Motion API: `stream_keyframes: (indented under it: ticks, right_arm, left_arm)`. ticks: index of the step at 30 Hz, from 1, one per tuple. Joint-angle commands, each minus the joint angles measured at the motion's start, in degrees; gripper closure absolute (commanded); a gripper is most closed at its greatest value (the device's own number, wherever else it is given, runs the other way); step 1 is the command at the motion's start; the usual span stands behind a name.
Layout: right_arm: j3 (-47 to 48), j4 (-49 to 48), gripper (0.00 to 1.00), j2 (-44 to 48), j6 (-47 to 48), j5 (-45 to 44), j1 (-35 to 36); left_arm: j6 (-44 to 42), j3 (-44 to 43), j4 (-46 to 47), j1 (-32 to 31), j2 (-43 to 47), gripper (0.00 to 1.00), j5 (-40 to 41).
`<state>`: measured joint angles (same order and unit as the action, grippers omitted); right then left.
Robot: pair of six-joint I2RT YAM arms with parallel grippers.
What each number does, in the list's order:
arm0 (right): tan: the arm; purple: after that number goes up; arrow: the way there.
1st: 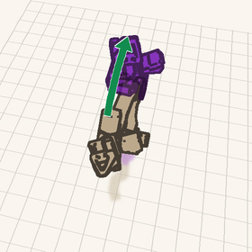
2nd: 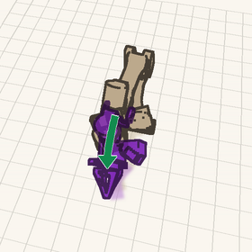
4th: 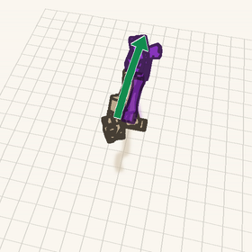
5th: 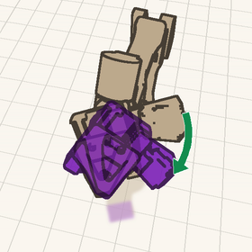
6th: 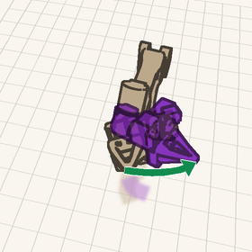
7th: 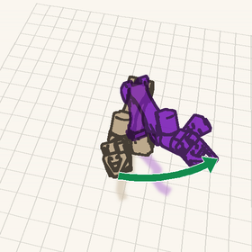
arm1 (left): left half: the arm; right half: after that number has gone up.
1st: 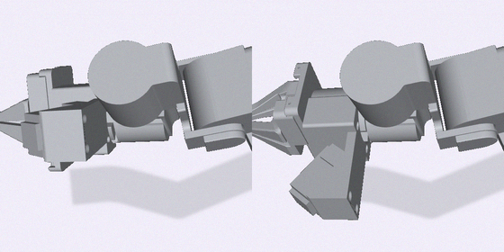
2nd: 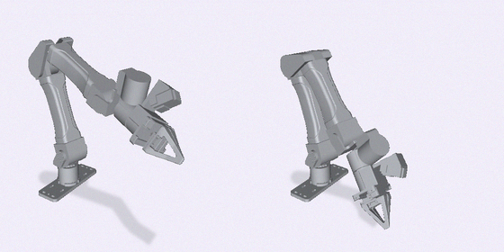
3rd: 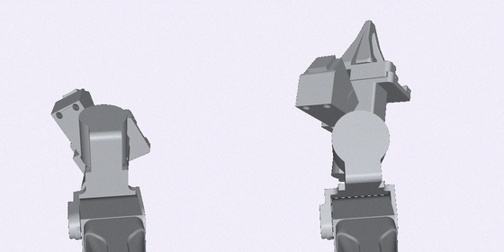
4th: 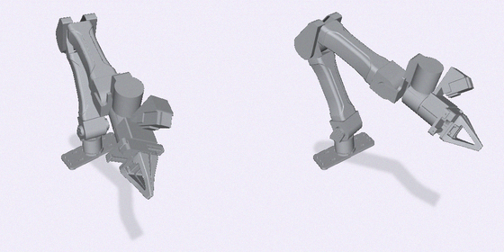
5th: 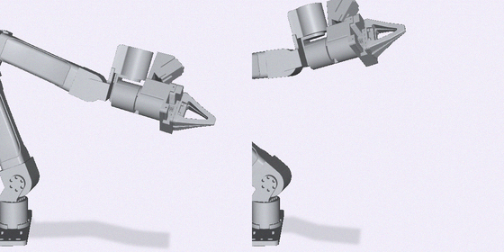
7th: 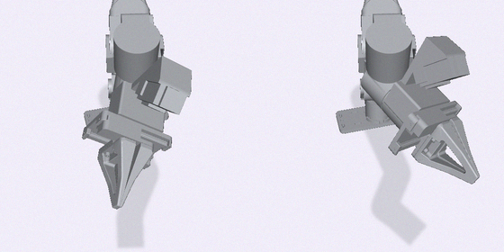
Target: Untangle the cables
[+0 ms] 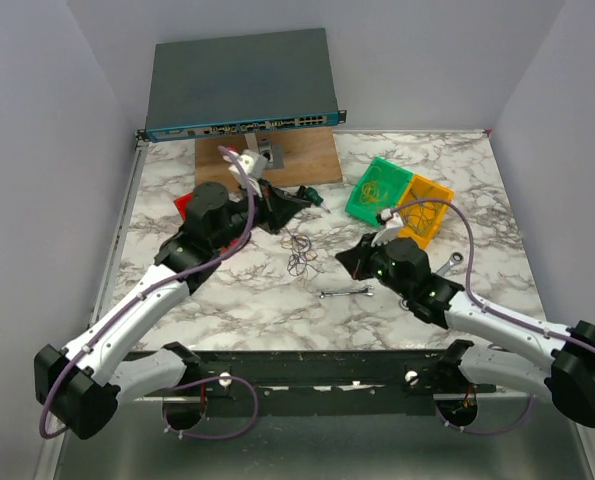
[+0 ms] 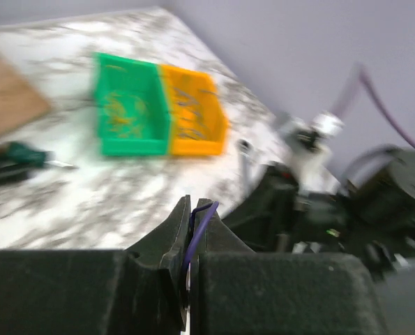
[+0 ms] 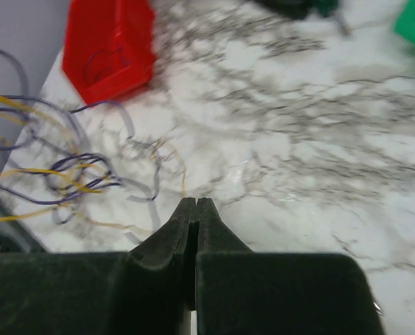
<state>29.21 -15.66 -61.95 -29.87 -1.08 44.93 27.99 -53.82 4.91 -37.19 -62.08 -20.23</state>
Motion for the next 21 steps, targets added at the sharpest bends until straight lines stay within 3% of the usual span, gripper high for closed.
stream_keyframes:
  ticks: [1,5,7,8,9,11,12,16,21]
  right_arm:
    - [-1.0,13.0,0.99,4.3,-7.0,-25.0,0.0]
    - [-1.4,24.8,0.99,7.2,-12.7,-36.0,-0.6]
    - [-3.0,21.4,0.99,10.1,-7.3,-30.1,-0.7]
    - [-4.0,17.7,0.93,11.6,-4.4,-25.2,-0.8]
    - [-5.1,13.6,0.73,13.2,-2.8,-18.8,-0.8]
    - [-7.4,6.4,0.22,15.2,-0.8,-9.9,-0.7]
    - [-7.8,4.6,0.04,15.5,-0.9,-7.8,-0.8]
    - [-5.1,2.2,0.00,11.9,1.4,-1.2,-0.8]
    - [-4.1,-6.7,0.00,8.1,4.9,14.6,-0.6]
  left_arm:
    - [3.4,-1.4,-11.2,10.7,6.0,1.00,14.3]
    - [4.8,1.5,-13.4,17.6,11.2,1.00,15.7]
    - [5.3,2.7,-12.3,18.3,12.5,1.00,13.9]
    - [5.8,3.4,-10.9,18.3,12.4,1.00,11.3]
    - [6.2,3.8,-8.8,18.3,12.1,1.00,7.2]
    - [6.7,3.3,-6.7,18.3,10.3,1.00,1.0]
    - [6.6,2.5,-6.6,18.2,9.1,1.00,-1.0]
    - [6.3,1.3,-6.7,18.1,7.3,1.00,-5.5]
    - [7.0,0.8,-3.5,14.7,6.2,1.00,-8.8]
